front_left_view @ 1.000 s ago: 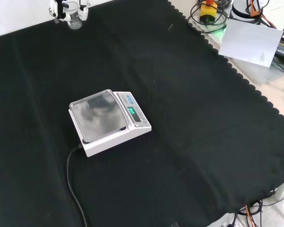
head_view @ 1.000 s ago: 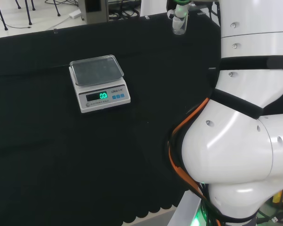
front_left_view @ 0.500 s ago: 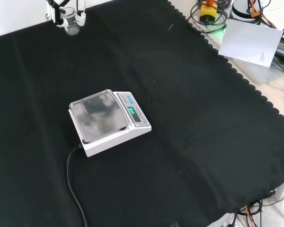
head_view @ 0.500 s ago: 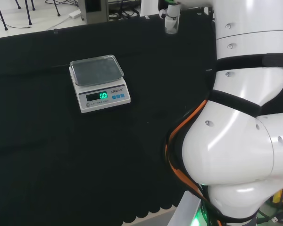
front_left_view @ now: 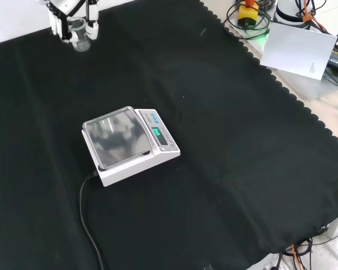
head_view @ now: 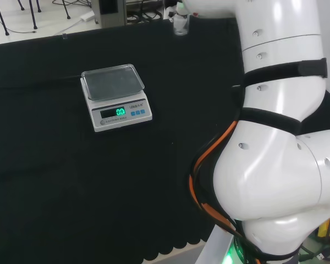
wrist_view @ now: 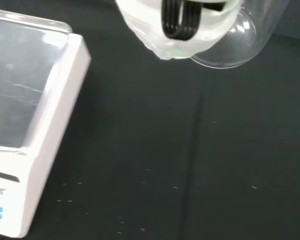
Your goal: Put the beaker on the electronic balance.
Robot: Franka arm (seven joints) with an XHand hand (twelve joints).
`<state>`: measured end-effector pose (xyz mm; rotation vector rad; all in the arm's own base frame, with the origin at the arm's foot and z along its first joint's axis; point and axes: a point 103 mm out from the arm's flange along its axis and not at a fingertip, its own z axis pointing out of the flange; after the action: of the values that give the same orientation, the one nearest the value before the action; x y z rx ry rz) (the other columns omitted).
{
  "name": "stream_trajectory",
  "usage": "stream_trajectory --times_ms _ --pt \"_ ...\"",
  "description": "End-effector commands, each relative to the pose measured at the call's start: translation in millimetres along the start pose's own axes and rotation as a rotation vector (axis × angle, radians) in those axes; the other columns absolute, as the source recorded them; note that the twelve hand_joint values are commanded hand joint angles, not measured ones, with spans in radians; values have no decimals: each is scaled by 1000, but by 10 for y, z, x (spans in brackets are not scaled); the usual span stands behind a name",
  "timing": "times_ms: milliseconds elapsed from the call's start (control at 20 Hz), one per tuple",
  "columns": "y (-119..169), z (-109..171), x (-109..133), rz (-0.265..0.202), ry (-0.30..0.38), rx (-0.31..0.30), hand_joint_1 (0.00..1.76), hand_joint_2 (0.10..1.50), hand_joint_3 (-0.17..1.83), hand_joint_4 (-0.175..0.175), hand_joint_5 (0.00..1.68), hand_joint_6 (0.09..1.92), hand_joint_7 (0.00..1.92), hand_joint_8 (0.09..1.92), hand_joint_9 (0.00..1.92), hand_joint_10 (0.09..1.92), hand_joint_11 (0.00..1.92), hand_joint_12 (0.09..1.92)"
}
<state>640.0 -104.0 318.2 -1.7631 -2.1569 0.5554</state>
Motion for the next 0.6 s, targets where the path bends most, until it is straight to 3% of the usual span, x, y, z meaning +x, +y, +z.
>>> stream_trajectory --times_ms 50,400,600 --pt "262 161 185 -93 26 16 1494 1122 0 -175 838 1204 717 1183 1028 1045 882 1361" --pt "530 275 318 -161 41 13 1494 1122 0 -175 839 1202 718 1181 1031 1042 881 1360" --pt "726 335 459 -202 33 46 1494 1121 -1 -175 841 1200 719 1180 1031 1040 885 1358"
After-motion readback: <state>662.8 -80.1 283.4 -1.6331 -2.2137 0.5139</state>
